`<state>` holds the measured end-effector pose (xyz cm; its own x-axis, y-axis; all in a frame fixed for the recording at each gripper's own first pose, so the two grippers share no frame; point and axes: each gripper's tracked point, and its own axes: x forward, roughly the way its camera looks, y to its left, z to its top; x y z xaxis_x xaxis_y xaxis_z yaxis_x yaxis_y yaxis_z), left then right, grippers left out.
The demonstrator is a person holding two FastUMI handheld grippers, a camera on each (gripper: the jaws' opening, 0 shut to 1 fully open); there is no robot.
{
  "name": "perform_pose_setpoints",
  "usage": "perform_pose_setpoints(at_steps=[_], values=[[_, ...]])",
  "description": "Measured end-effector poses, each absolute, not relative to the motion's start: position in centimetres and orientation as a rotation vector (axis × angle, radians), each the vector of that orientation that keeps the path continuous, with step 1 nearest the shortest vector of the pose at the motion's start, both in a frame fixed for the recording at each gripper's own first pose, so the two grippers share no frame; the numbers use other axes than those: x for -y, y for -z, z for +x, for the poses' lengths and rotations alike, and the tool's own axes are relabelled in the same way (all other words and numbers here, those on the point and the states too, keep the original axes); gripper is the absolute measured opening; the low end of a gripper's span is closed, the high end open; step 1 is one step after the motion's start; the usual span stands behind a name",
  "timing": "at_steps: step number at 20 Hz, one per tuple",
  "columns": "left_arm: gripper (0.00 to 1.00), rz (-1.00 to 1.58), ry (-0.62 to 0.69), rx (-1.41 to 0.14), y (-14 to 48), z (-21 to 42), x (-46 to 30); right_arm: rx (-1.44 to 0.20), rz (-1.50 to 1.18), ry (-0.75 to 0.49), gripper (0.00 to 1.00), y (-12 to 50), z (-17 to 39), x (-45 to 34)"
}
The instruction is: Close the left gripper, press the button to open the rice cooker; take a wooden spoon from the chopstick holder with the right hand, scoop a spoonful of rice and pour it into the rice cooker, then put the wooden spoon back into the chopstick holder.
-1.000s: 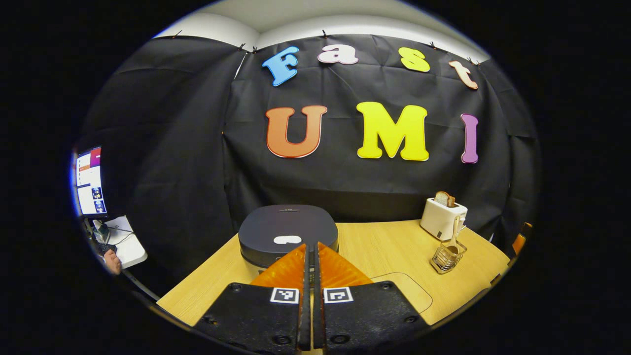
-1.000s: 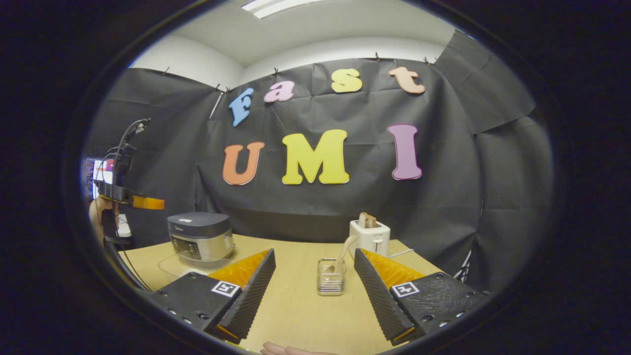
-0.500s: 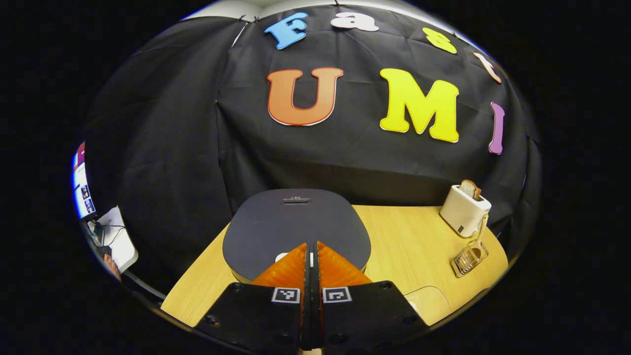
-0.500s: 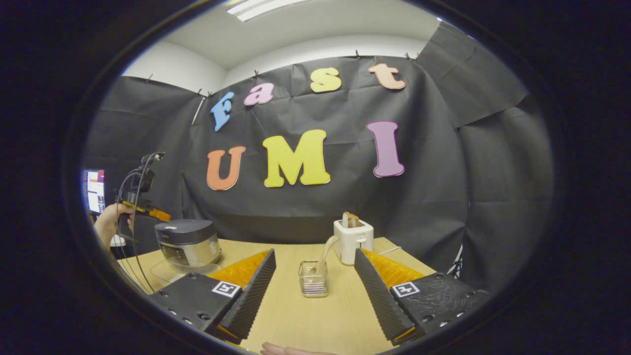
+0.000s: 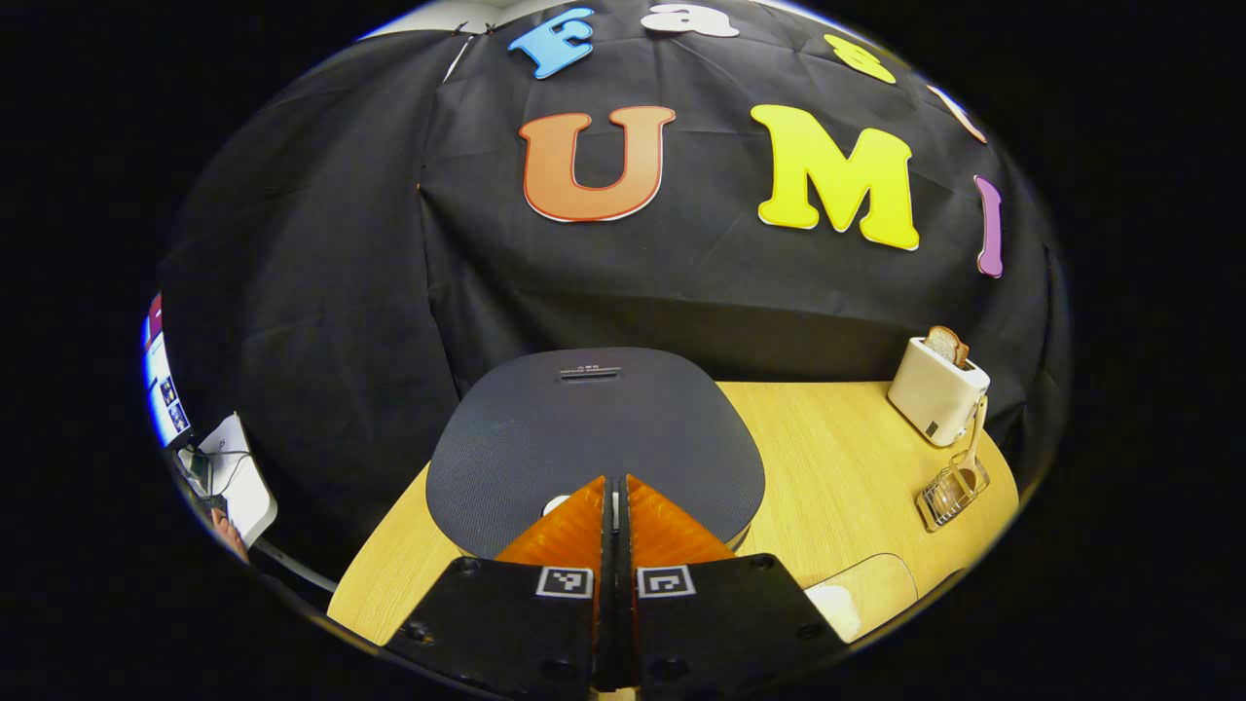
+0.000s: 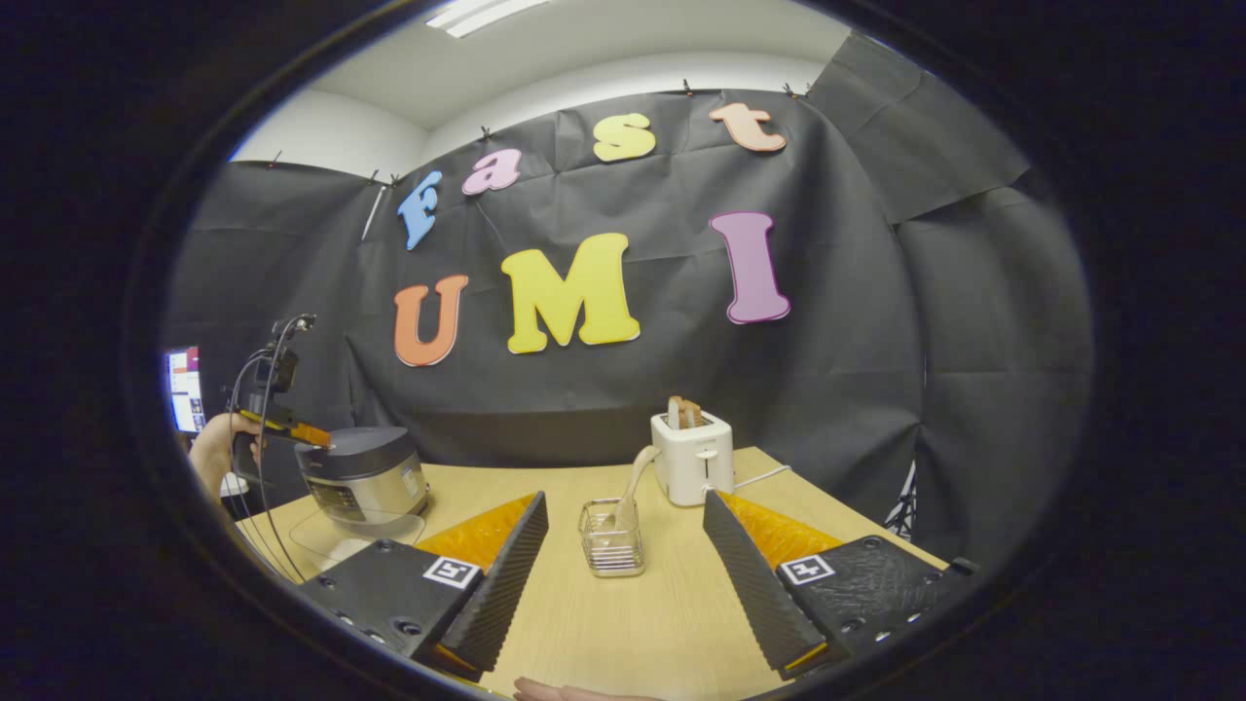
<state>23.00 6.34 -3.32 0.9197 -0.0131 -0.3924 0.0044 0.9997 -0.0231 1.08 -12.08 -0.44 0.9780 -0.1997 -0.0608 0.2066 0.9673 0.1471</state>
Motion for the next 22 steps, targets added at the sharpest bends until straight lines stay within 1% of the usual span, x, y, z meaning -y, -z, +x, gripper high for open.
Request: perform_pose_setpoints(at_steps=[3,7,11,15,17,18,19,20,22], values=[[0.03,-0.072,0.0,-0.4,3.5,23.0,-6.3,-0.049,0.159,0.217,0.96,0.4,1.0,12.4],[0.03,-0.123,0.021,-0.384,3.6,22.9,-6.3,-0.05,0.163,0.223,0.96,0.5,0.9,12.5],[0.03,-0.093,-0.009,-0.33,2.9,23.0,-6.2,-0.057,0.155,0.227,0.96,0.9,1.3,12.8],[0.03,-0.044,-0.039,-0.17,-1.5,22.4,-6.5,-0.085,0.162,0.216,0.95,2.2,2.5,12.6],[0.1,-0.024,-0.043,-0.106,-3.7,21.9,-6.2,-0.097,0.169,0.2,0.96,2.9,3.3,12.2],[0.22,-0.009,-0.046,-0.07,-4.9,21.2,-6.1,-0.103,0.175,0.185,0.96,3.5,4.0,11.7],[0.26,-0.012,-0.036,-0.065,-5.5,20.6,-5.5,-0.117,0.179,0.171,0.95,4.4,5.3,11.5],[0.4,-0.02,-0.025,-0.067,-5.6,20.2,-5.1,-0.125,0.18,0.164,0.96,4.9,6.2,11.5],[0.6,-0.031,-0.033,-0.054,-5.8,19.3,-5.2,-0.155,0.176,0.16,0.96,5.9,8.5,11.8]])
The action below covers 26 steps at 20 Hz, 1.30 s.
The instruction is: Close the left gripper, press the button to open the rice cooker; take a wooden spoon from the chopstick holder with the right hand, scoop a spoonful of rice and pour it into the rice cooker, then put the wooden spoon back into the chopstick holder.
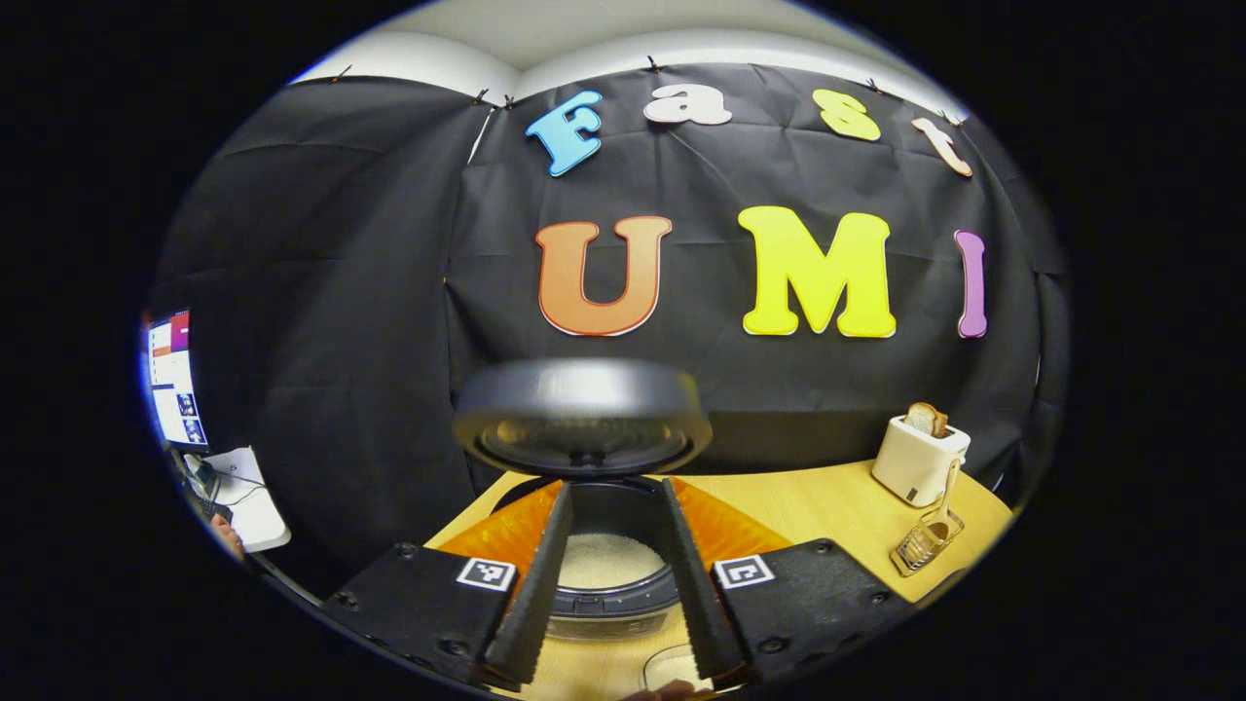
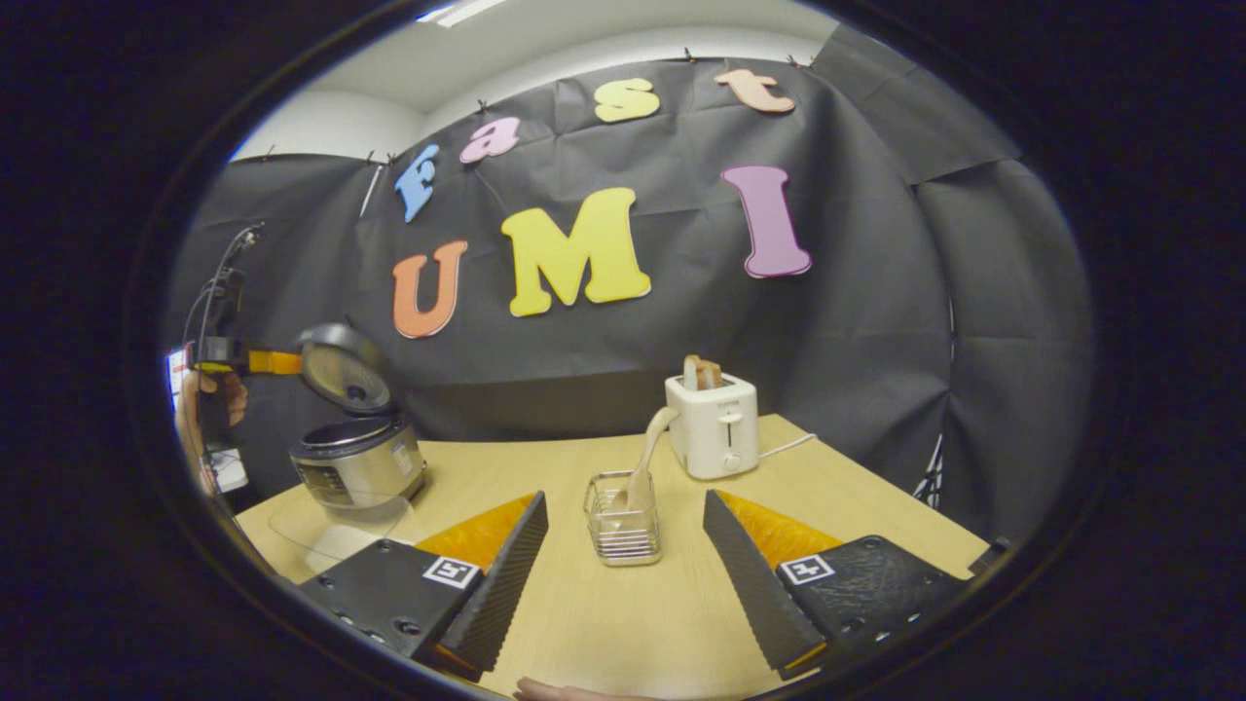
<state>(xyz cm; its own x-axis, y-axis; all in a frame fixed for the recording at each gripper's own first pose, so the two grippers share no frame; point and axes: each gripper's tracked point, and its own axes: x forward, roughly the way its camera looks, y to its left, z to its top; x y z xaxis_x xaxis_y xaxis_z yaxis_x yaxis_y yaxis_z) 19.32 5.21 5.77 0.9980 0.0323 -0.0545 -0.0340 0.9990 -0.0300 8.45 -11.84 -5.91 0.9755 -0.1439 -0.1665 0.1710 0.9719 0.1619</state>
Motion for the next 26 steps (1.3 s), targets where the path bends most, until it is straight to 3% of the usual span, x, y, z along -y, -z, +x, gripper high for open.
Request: perform_pose_setpoints(at_steps=[2,7,8,9,10,13,14,15,19,20,21,23,26], values=[[0.77,-0.027,-0.052,-0.006,-6.5,18.2,-5.9,-0.173,0.177,0.152,0.96,6.3,11.7,12.6],[0.78,-0.045,-0.019,0.031,-5.0,14.9,-6.2,-0.292,0.235,0.097,0.96,7.8,19.9,14.3],[0.78,-0.032,-0.033,0.045,-4.8,14.5,-6.8,-0.31,0.237,0.083,0.92,8.0,21.2,14.5],[0.77,-0.006,-0.053,0.061,-4.3,13.7,-7.5,-0.32,0.237,0.089,0.96,8.1,23.2,15.4],[0.78,0.01,-0.081,0.066,-3.7,12.8,-8.2,-0.33,0.235,0.097,0.92,8.3,24.4,15.9],[0.78,0.004,-0.091,0.052,-1.8,11.3,-8.2,-0.373,0.224,0.122,0.96,9.2,28.8,17.0],[0.77,0.009,-0.078,0.033,-0.8,11.0,-7.8,-0.399,0.227,0.128,0.92,9.8,29.9,17.4],[0.77,0.021,-0.072,0.017,0.2,10.7,-7.7,-0.424,0.228,0.138,1.0,10.3,31.0,18.0],[0.78,0.114,-0.111,-0.007,2.3,9.4,-7.9,-0.476,0.274,0.137,0.93,11.3,33.9,19.7],[0.78,0.116,-0.114,0.011,2.4,9.0,-7.4,-0.47,0.269,0.138,0.76,11.6,34.8,20.2],[0.78,0.091,-0.096,0.014,2.7,8.8,-6.4,-0.467,0.271,0.13,0.67,11.4,34.8,20.2],[0.77,0.032,-0.066,0.009,3.0,8.4,-4.8,-0.476,0.284,0.103,0.68,11.7,35.1,19.3],[0.78,0.024,-0.068,0.003,3.2,7.9,-4.9,-0.496,0.28,0.093,0.33,11.8,35.1,18.5]])
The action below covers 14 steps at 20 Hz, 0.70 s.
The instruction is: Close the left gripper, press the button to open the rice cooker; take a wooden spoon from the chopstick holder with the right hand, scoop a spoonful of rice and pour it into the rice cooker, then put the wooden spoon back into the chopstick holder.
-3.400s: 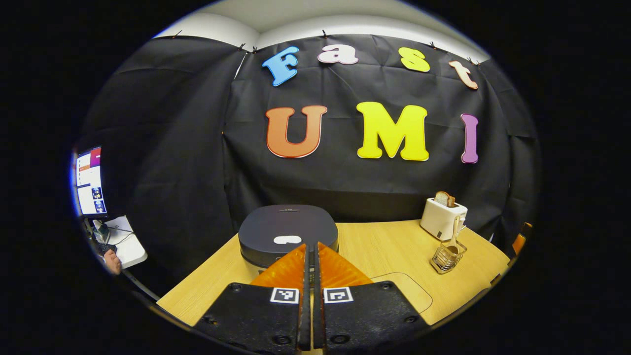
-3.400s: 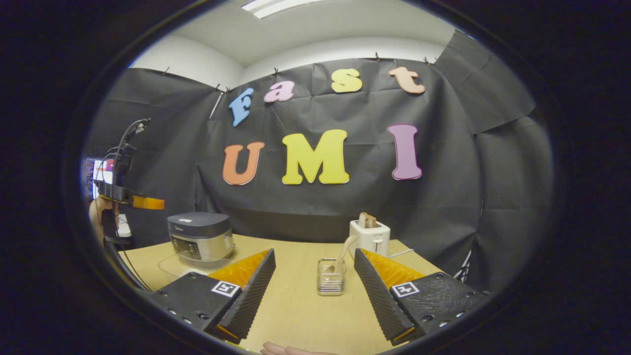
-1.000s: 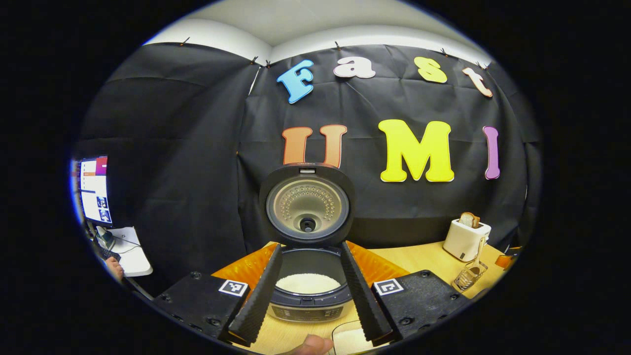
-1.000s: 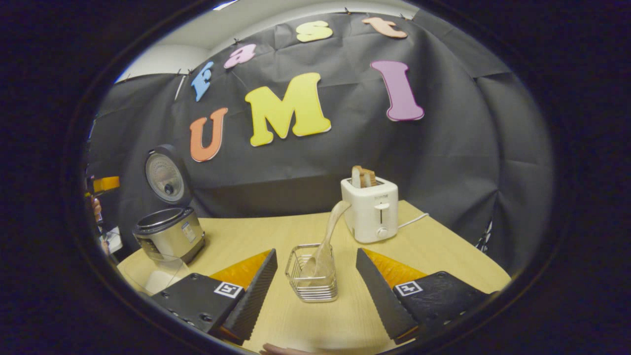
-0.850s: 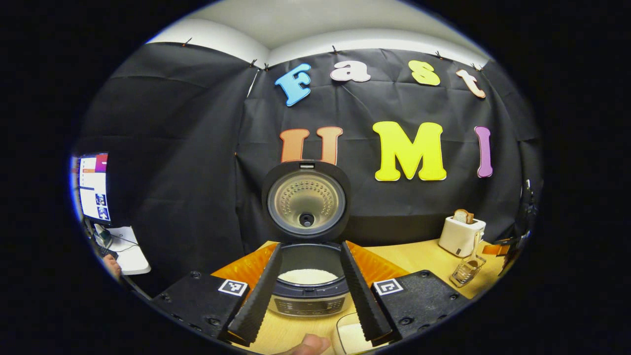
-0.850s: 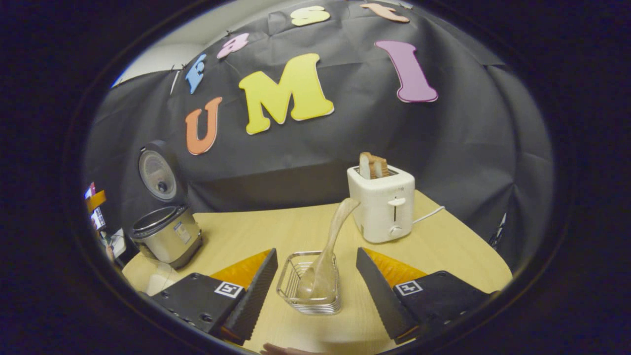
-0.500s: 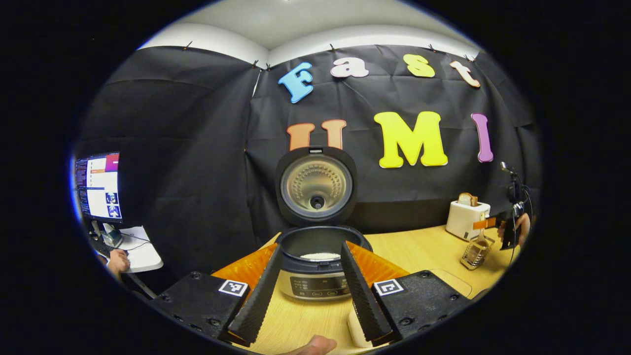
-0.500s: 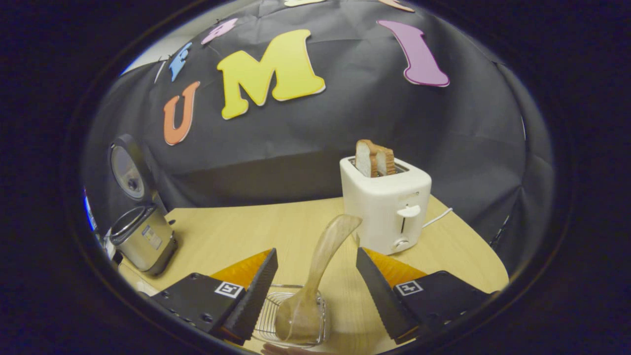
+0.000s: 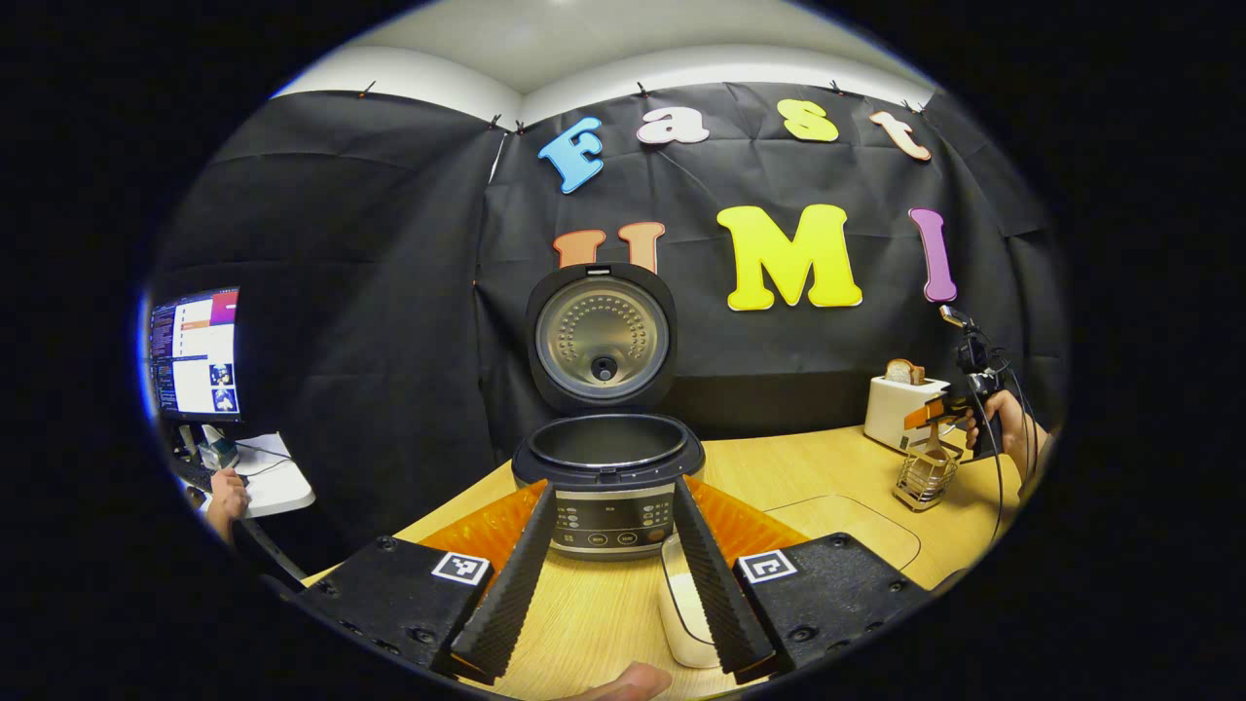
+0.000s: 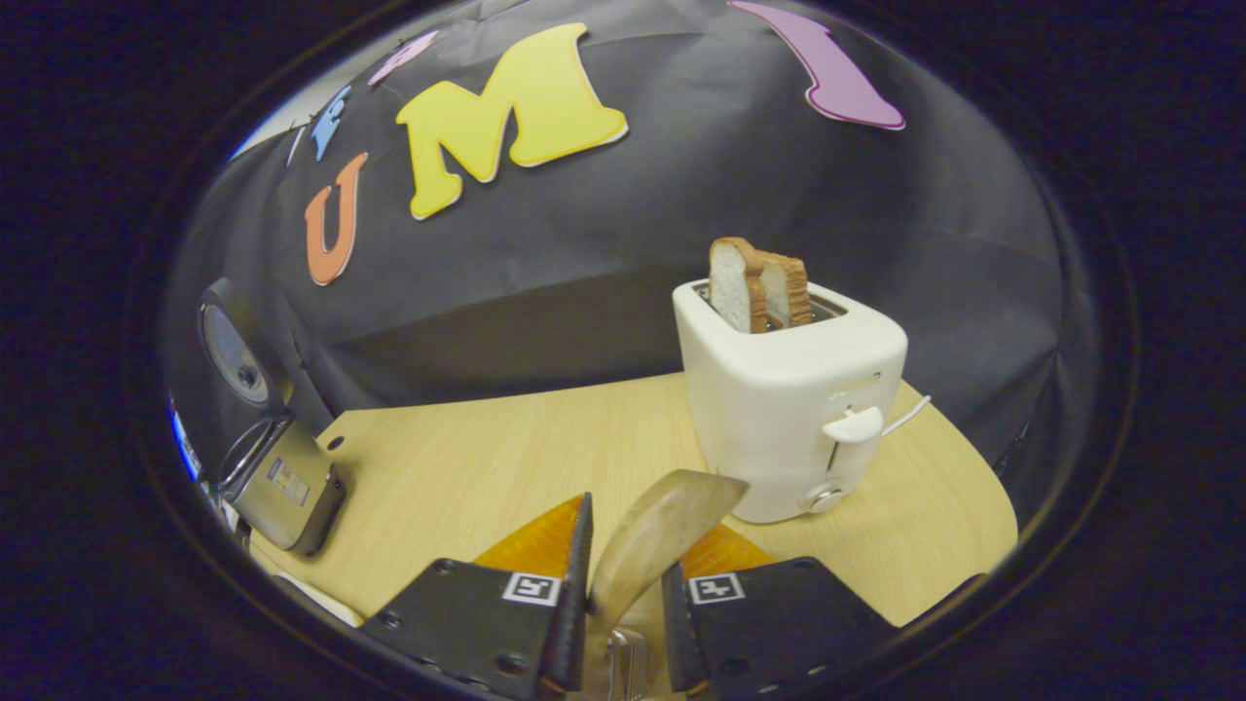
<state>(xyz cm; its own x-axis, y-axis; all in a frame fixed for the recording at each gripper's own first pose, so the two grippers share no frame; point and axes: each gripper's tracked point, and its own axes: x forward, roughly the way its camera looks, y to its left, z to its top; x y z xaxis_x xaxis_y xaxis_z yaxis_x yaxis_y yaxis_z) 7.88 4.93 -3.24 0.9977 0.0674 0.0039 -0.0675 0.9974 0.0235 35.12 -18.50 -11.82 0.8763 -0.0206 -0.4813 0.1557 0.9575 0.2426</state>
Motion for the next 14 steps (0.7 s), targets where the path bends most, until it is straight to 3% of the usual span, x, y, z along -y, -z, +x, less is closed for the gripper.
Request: perform_pose_setpoints(at_steps=[2,4,9,14], values=[[0.78,0.003,-0.064,-0.009,3.7,7.5,-5.0,-0.485,0.329,0.032,0.28,10.5,34.1,17.0],[0.78,-0.023,-0.073,-0.035,4.2,7.4,-5.3,-0.457,0.288,0.059,0.23,9.3,32.8,17.0],[0.78,-0.041,-0.046,-0.084,5.1,6.6,-5.2,-0.389,0.235,0.075,0.23,5.7,28.5,14.7],[0.78,-0.047,-0.012,-0.031,2.6,4.8,-4.6,-0.318,0.158,0.098,0.22,1.4,24.7,12.9]])
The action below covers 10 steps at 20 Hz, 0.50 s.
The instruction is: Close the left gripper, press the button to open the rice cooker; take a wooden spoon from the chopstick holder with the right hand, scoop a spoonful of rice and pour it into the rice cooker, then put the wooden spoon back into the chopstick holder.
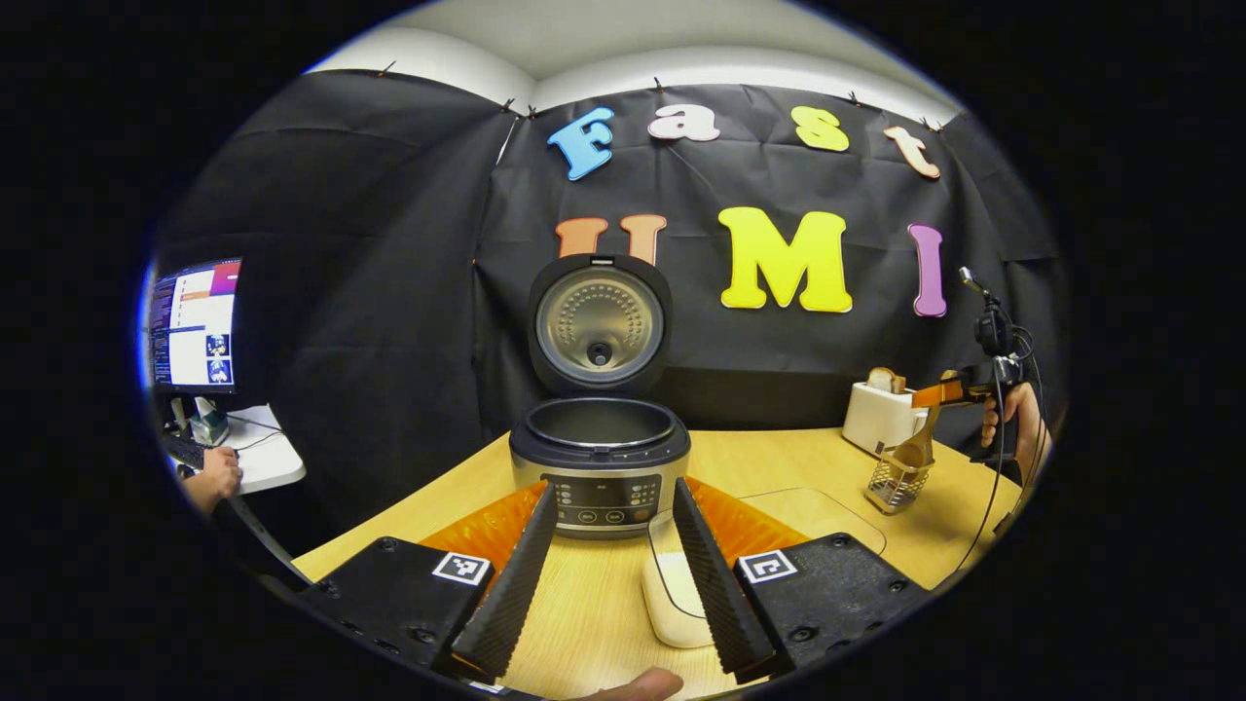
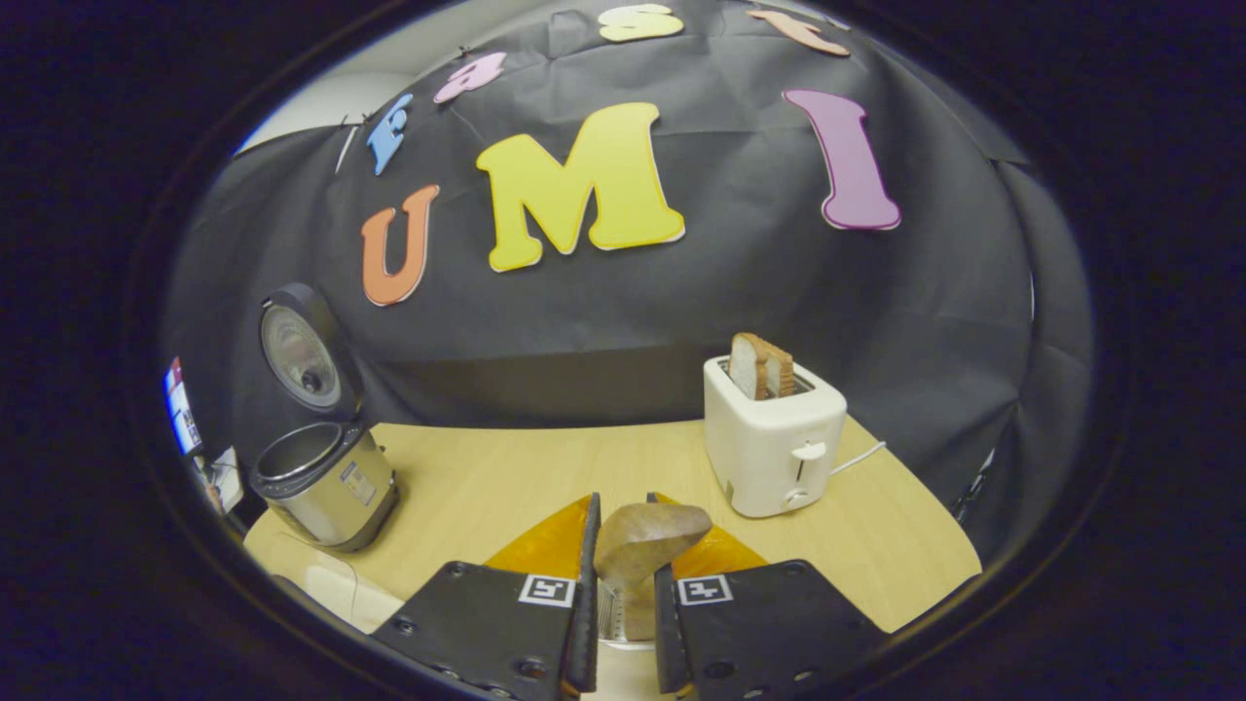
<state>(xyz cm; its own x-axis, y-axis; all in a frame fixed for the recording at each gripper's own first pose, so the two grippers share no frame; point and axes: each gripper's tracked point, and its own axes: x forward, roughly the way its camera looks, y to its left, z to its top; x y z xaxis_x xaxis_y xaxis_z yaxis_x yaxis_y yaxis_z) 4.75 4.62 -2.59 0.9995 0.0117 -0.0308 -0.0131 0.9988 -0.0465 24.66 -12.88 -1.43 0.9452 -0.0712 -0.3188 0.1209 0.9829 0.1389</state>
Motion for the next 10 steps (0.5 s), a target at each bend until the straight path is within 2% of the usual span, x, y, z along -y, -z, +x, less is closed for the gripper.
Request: perform_pose_setpoints(at_steps=[5,7,10], values=[[0.77,-0.036,-0.005,0.013,0.6,2.7,-5.2,-0.237,0.086,0.088,0.23,-3.7,21.6,9.8],[0.77,-0.038,-0.004,0.02,0.3,2.0,-5.5,-0.225,0.11,0.066,0.18,-4.9,20.7,8.1],[0.77,-0.045,-0.018,0.019,0.1,1.7,-6.7,-0.208,0.091,-0.017,0.17,-6.8,18.7,2.9]])
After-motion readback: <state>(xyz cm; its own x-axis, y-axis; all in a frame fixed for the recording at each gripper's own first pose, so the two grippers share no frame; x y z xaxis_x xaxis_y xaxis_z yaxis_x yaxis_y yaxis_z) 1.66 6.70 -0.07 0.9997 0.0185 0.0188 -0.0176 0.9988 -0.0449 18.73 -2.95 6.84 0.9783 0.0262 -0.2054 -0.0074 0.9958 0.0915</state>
